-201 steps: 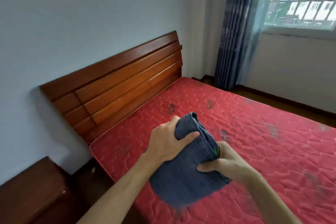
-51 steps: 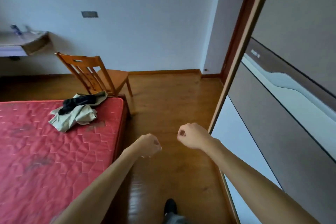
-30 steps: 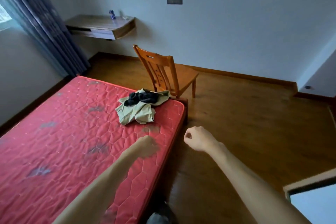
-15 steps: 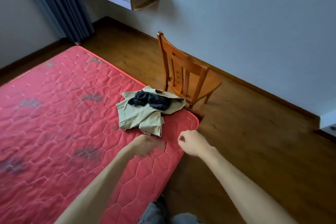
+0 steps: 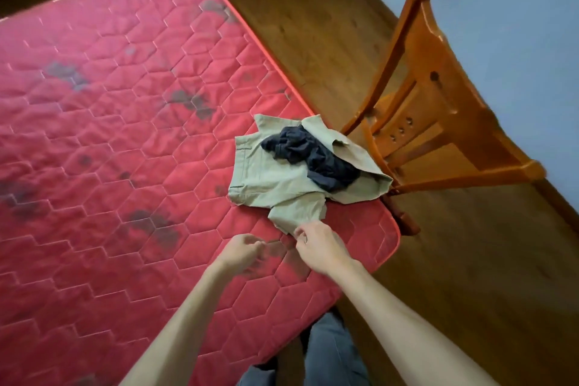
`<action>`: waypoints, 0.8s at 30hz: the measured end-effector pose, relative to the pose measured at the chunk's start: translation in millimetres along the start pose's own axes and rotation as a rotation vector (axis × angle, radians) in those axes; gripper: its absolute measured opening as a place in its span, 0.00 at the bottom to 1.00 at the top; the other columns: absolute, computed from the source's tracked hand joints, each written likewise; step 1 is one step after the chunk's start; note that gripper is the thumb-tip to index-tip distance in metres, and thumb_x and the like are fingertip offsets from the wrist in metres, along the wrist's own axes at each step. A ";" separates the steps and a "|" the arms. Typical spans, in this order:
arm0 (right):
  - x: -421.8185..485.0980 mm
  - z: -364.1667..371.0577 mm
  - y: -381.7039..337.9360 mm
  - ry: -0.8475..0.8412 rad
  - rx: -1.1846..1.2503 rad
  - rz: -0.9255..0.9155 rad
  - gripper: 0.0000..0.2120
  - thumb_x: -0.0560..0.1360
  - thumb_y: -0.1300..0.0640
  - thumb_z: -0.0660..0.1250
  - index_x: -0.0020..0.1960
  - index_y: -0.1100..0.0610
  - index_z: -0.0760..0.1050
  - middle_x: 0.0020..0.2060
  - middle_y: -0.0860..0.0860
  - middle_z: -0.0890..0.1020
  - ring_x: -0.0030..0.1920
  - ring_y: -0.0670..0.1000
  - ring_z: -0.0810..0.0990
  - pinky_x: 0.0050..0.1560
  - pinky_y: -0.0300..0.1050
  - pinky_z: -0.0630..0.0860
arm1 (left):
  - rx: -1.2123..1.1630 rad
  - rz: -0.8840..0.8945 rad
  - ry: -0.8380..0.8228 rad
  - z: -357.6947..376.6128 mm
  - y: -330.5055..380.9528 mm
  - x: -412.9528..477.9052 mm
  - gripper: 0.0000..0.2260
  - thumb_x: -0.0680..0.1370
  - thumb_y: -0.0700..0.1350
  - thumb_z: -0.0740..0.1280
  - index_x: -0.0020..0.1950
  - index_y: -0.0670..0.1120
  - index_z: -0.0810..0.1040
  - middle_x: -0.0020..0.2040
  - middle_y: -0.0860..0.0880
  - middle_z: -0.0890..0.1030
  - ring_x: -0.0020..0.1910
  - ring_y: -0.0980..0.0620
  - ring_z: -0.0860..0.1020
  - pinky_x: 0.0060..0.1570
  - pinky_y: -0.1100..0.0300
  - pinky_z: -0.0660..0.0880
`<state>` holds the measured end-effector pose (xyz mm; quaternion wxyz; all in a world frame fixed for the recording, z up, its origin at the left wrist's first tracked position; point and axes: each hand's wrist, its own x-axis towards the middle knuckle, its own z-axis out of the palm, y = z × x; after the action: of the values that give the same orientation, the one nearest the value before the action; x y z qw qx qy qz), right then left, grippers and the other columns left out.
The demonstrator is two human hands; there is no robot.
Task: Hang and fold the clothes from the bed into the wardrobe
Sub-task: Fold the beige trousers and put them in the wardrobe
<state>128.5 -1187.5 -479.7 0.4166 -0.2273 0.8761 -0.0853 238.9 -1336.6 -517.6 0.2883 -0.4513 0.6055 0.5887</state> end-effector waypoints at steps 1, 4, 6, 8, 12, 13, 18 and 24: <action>19.8 3.3 4.7 -0.013 -0.012 0.003 0.16 0.79 0.56 0.59 0.65 0.53 0.75 0.64 0.54 0.75 0.60 0.57 0.78 0.60 0.51 0.75 | -0.060 -0.023 0.022 1.7 -0.4 17.8 0.06 0.81 0.39 0.62 0.52 0.45 0.79 0.41 0.44 0.81 0.29 0.52 0.75 0.28 0.64 0.70; 78.9 9.5 23.7 0.009 -0.028 0.080 0.20 0.78 0.56 0.60 0.70 0.55 0.67 0.67 0.55 0.68 0.59 0.60 0.79 0.58 0.51 0.75 | -0.218 -0.061 0.104 10.5 2.5 81.7 0.09 0.81 0.44 0.65 0.56 0.43 0.81 0.43 0.44 0.82 0.33 0.51 0.76 0.32 0.62 0.71; 116.0 6.6 38.1 0.061 0.009 0.135 0.24 0.79 0.56 0.61 0.73 0.55 0.61 0.69 0.57 0.64 0.58 0.61 0.79 0.55 0.50 0.74 | -0.322 -0.098 0.179 18.1 10.9 125.2 0.13 0.81 0.47 0.66 0.60 0.41 0.80 0.42 0.46 0.80 0.37 0.50 0.77 0.36 0.59 0.72; 151.5 0.4 55.3 0.102 0.097 0.192 0.27 0.79 0.56 0.61 0.76 0.54 0.58 0.71 0.57 0.63 0.59 0.60 0.77 0.53 0.50 0.73 | -0.490 -0.174 0.234 24.9 22.2 164.0 0.18 0.80 0.51 0.66 0.64 0.39 0.75 0.43 0.46 0.78 0.41 0.48 0.78 0.40 0.55 0.74; 202.3 -4.8 84.8 0.069 0.194 0.225 0.26 0.80 0.55 0.61 0.77 0.52 0.59 0.70 0.56 0.66 0.62 0.58 0.74 0.54 0.50 0.73 | -0.965 -0.416 0.377 29.3 40.3 222.1 0.31 0.74 0.55 0.74 0.69 0.42 0.67 0.50 0.44 0.74 0.51 0.42 0.80 0.53 0.47 0.80; 208.3 -3.4 88.7 0.035 0.178 0.201 0.26 0.81 0.55 0.61 0.77 0.51 0.60 0.69 0.55 0.67 0.63 0.57 0.73 0.56 0.50 0.73 | -1.045 -0.464 0.414 30.9 43.2 231.3 0.30 0.73 0.54 0.76 0.67 0.42 0.69 0.49 0.45 0.75 0.50 0.43 0.81 0.50 0.48 0.81; 215.6 5.0 94.3 -0.057 0.108 0.141 0.26 0.80 0.53 0.63 0.77 0.49 0.60 0.67 0.52 0.68 0.62 0.56 0.75 0.58 0.53 0.76 | -1.113 -0.387 0.493 29.8 36.9 233.3 0.08 0.74 0.33 0.67 0.38 0.41 0.72 0.19 0.48 0.69 0.21 0.54 0.68 0.20 0.65 0.71; 197.5 -6.3 70.6 -0.094 0.104 0.031 0.26 0.79 0.55 0.64 0.75 0.48 0.63 0.64 0.51 0.73 0.63 0.54 0.75 0.61 0.50 0.74 | -0.981 -0.142 0.455 14.9 46.7 172.2 0.10 0.75 0.35 0.63 0.34 0.43 0.69 0.23 0.50 0.66 0.24 0.56 0.65 0.41 0.55 0.74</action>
<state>-8.0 -1218.3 -636.1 0.4698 -0.1956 0.8534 -0.1133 121.4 -1362.5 -650.2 -0.0554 -0.6887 0.2747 0.6687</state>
